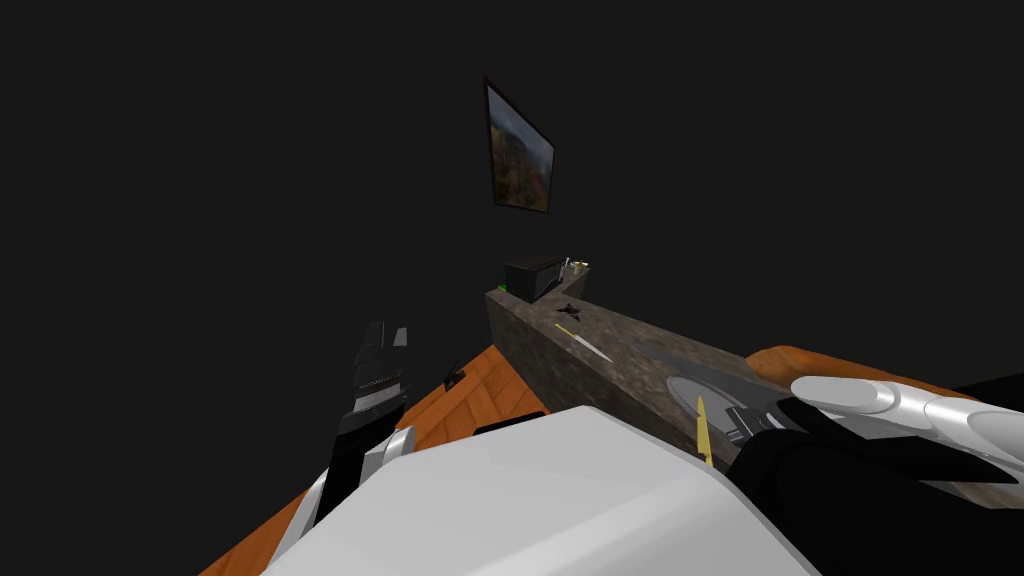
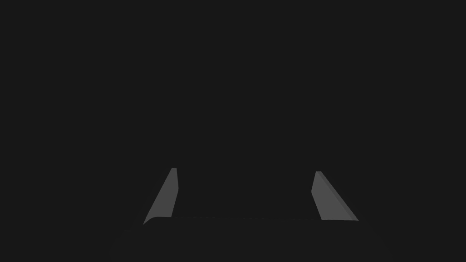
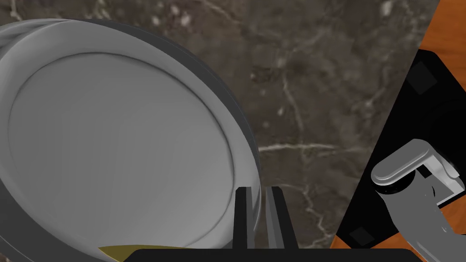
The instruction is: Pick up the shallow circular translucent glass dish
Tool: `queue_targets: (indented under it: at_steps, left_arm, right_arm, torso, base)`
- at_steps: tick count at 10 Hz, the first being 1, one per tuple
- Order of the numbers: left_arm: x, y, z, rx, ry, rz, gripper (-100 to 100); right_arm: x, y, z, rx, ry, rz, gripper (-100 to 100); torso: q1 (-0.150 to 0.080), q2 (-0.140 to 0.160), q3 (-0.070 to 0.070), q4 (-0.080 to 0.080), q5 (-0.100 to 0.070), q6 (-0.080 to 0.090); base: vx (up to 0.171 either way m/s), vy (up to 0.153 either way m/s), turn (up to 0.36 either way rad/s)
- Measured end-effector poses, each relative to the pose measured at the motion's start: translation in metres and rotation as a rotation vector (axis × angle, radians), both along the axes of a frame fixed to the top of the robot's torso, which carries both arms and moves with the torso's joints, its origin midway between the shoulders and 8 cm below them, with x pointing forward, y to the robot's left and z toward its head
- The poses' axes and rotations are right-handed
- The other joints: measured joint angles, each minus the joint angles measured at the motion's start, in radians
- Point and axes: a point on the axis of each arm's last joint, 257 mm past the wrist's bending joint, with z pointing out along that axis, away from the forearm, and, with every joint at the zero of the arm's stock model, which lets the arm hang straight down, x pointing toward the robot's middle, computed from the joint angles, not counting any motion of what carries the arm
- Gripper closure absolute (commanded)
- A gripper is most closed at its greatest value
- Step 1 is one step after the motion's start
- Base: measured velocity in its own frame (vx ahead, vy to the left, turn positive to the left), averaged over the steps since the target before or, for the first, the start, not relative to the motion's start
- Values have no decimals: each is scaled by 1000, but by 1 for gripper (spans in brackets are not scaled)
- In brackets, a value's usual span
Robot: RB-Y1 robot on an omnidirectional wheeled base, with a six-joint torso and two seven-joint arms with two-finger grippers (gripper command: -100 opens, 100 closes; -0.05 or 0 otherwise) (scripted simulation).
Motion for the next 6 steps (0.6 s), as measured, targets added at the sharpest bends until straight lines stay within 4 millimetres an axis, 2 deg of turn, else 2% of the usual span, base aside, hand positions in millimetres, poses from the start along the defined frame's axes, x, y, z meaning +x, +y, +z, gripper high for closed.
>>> queue_targets:
  at_steps: [1,5,6]
  left_arm:
    - [0,0,0,0,0,0,0]
    - [0,0,0,0,0,0,0]
    - [0,0,0,0,0,0,0]
  right_arm:
    - [0,0,0,0,0,0,100]
    - [24,-2,18,-1,1,25,100]
    - [25,-2,19,-1,0,26,0]
  torso:
    - [0,0,0,0,0,0]
    - [2,2,1,0,2,0]
    - [2,1,1,0,1,0]
  base:
    - [-11,5,-82]
    - [-20,7,-60]
    - [0,0,0]
